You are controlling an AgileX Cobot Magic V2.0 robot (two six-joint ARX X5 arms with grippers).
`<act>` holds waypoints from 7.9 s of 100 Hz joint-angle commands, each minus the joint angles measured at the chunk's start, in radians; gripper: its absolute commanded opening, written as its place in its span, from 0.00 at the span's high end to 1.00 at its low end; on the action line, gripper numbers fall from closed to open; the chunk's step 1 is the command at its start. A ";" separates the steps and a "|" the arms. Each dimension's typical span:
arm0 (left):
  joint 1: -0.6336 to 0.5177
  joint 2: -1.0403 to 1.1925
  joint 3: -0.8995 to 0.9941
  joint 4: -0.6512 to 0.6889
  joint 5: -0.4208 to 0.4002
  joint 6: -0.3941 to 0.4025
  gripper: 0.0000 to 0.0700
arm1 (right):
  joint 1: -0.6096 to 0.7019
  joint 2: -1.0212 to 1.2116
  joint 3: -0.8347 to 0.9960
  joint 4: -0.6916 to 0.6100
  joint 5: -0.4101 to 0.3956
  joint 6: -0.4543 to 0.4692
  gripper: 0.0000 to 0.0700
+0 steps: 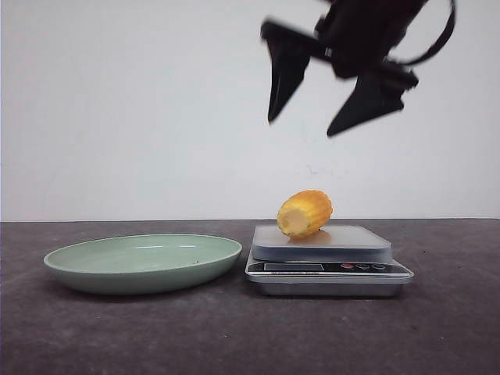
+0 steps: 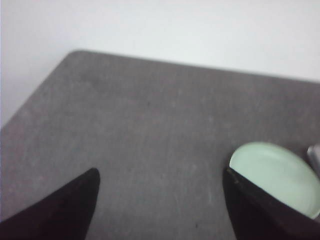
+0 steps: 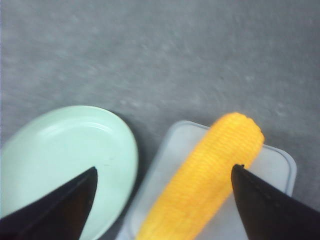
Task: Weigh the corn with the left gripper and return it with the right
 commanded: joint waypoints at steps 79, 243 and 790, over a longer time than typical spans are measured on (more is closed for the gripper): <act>-0.005 -0.013 -0.148 0.044 0.055 -0.014 0.33 | -0.014 0.218 0.028 0.003 0.024 0.103 0.24; -0.005 -0.013 -0.148 0.058 0.055 -0.042 0.33 | 0.254 0.499 0.492 -0.155 -0.002 0.087 1.00; 0.574 -0.373 -1.282 1.154 0.571 0.247 0.96 | -0.310 -1.203 0.193 -1.008 -0.029 -0.119 0.99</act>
